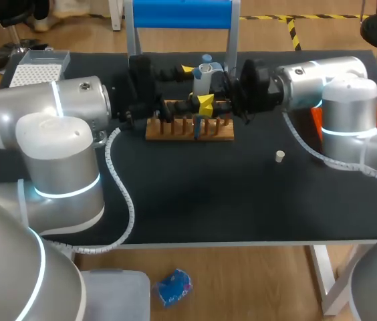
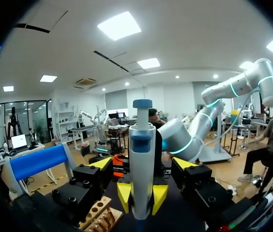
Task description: Invert the test tube, pick up the pipette, mount the tip to pipette, aspirate from beaker and dispense into the tube, eject the tip, return the pipette, and cap with the stopper.
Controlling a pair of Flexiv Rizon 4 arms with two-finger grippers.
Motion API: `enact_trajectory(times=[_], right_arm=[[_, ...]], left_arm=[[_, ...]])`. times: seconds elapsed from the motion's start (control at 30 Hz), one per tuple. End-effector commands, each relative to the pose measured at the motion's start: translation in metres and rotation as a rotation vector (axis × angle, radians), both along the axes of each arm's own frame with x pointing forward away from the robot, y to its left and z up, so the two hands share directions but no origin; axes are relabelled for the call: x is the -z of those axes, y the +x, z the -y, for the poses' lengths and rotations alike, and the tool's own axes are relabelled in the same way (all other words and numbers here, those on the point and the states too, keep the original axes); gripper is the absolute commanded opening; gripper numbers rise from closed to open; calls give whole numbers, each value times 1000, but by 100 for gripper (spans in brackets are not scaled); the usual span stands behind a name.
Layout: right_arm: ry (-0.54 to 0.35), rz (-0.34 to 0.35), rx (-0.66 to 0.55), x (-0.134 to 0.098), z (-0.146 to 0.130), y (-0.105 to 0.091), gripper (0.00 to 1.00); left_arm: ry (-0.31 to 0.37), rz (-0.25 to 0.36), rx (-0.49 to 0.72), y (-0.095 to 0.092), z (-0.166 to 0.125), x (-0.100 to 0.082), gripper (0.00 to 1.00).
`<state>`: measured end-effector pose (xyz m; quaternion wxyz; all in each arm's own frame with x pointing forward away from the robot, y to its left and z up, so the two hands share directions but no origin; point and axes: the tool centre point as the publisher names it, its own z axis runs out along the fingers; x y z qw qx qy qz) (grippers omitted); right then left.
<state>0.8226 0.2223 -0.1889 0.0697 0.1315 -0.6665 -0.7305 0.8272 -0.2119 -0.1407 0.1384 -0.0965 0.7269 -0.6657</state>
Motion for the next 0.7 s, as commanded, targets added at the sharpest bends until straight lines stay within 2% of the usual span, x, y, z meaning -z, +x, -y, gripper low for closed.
enact_trajectory(times=[0.03,0.07,0.1,0.53,0.7], right_arm=[[1,0,-5,1,0,2,0],[1,0,-5,1,0,2,0],[0,0,-5,1,0,2,0],[0,-7,0,2,1,1,0],[-1,-7,-2,2,0,1,0]], left_arm=[[-4,3,-4,0,1,2,57],[-4,3,-4,0,1,2,50],[-5,3,-3,0,2,2,49],[-13,-1,3,1,6,4,48],[-13,1,0,2,6,5,39]])
